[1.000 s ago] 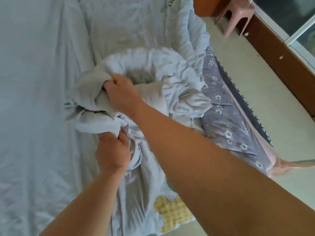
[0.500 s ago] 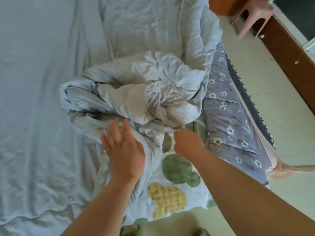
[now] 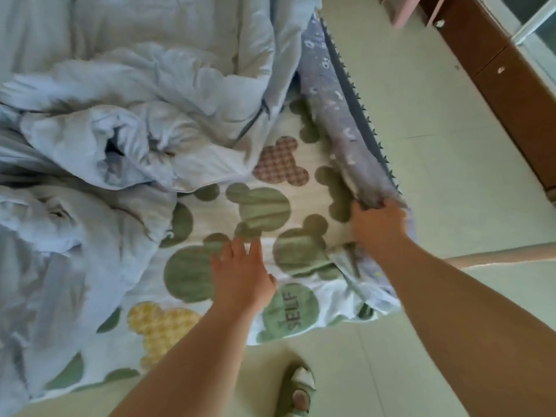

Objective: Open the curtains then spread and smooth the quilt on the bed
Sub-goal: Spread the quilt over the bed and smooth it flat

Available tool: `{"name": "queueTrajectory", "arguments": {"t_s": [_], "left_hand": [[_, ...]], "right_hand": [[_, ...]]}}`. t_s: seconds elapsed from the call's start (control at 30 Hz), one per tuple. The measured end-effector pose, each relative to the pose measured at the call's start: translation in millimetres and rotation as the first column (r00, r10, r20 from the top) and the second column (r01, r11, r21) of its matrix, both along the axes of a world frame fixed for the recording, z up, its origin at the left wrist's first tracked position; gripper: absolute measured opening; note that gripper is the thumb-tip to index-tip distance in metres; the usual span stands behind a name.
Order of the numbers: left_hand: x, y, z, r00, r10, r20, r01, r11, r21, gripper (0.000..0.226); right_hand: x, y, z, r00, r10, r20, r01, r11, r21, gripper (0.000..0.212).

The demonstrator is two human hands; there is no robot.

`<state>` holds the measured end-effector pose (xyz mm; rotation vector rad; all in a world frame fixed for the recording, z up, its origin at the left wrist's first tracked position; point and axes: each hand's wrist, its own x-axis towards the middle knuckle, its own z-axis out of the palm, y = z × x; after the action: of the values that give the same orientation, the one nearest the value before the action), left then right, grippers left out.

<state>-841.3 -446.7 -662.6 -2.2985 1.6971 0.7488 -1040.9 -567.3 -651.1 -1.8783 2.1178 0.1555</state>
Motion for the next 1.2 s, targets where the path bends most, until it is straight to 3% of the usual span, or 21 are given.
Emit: {"name": "queueTrajectory", "arguments": {"t_s": [0.03,0.13,0.23,0.33,0.5,0.67,0.77,0.9,0.93,1.03,1.07,1.13,1.2], "left_hand": [[-12.0,-6.9,-2.4,1.0,0.01,-0.005,-0.01,1.0,0.0,0.074],[-40.3,-26.9,-7.9,1.0,0.029,0.001,-0.029,0.999,0.044,0.072],[-51.4,-40.2,-8.7,0.998,0.022,0.061,-0.026,0.997,0.07,0.065],[-57.9,-52.5,-8.2,0.996,0.012,0.092,-0.02,0.996,0.085,0.068],[-62.0,-61.7,-8.7,0.994,-0.003,0.107,-0.013,0.989,0.148,0.092],[-67.4,-66.5,-13.2,0.993,0.002,0.119,-0.025,0.981,0.193,0.095],[-73.0,-68.5,-12.7,0.993,0.025,0.113,-0.049,0.976,0.212,0.098],[-86.3,-60.2,-10.0,0.996,0.038,0.078,-0.053,0.976,0.21,0.101],[-89.7,-56.5,-9.9,0.997,0.023,0.076,-0.038,0.977,0.208,0.103],[-94.2,-44.6,-11.5,0.998,-0.02,0.056,0.009,0.982,0.186,0.104],[-94.5,-41.2,-13.3,0.998,-0.03,0.047,0.022,0.985,0.171,0.103],[-93.2,-34.9,-17.0,0.998,-0.048,0.04,0.042,0.989,0.141,0.099],[-91.8,-30.5,-20.0,0.998,-0.056,0.031,0.052,0.992,0.116,0.095]], "right_hand": [[-34.5,-8.3,5.6,0.986,0.06,-0.157,-0.05,0.997,0.065,0.046],[-108.8,-22.1,26.0,0.901,0.099,-0.422,0.016,0.965,0.262,0.045],[-127.8,-27.0,24.2,0.85,0.294,-0.437,-0.12,0.916,0.383,0.03],[-114.1,-43.4,9.1,0.78,0.388,-0.49,-0.139,0.872,0.469,0.036],[-85.7,-44.7,-2.0,0.808,0.467,-0.358,-0.338,0.867,0.367,0.084],[-141.4,-36.0,-16.5,0.803,0.317,-0.505,-0.061,0.886,0.46,0.083],[-130.4,-34.4,-13.4,0.812,0.328,-0.482,-0.071,0.876,0.476,0.086],[-114.1,-19.9,-9.4,0.778,0.437,-0.452,-0.119,0.808,0.576,0.108],[-119.0,-13.2,-10.4,0.733,0.485,-0.477,-0.153,0.801,0.579,0.105],[-137.3,12.6,-11.1,0.541,0.624,-0.564,-0.326,0.774,0.543,0.065],[-141.2,18.3,-9.5,0.521,0.639,-0.567,-0.356,0.766,0.536,0.058],[-138.5,17.7,0.4,0.573,0.649,-0.501,-0.355,0.747,0.562,0.056],[-124.6,3.1,15.6,0.708,0.604,-0.366,-0.264,0.707,0.655,0.07]]}}
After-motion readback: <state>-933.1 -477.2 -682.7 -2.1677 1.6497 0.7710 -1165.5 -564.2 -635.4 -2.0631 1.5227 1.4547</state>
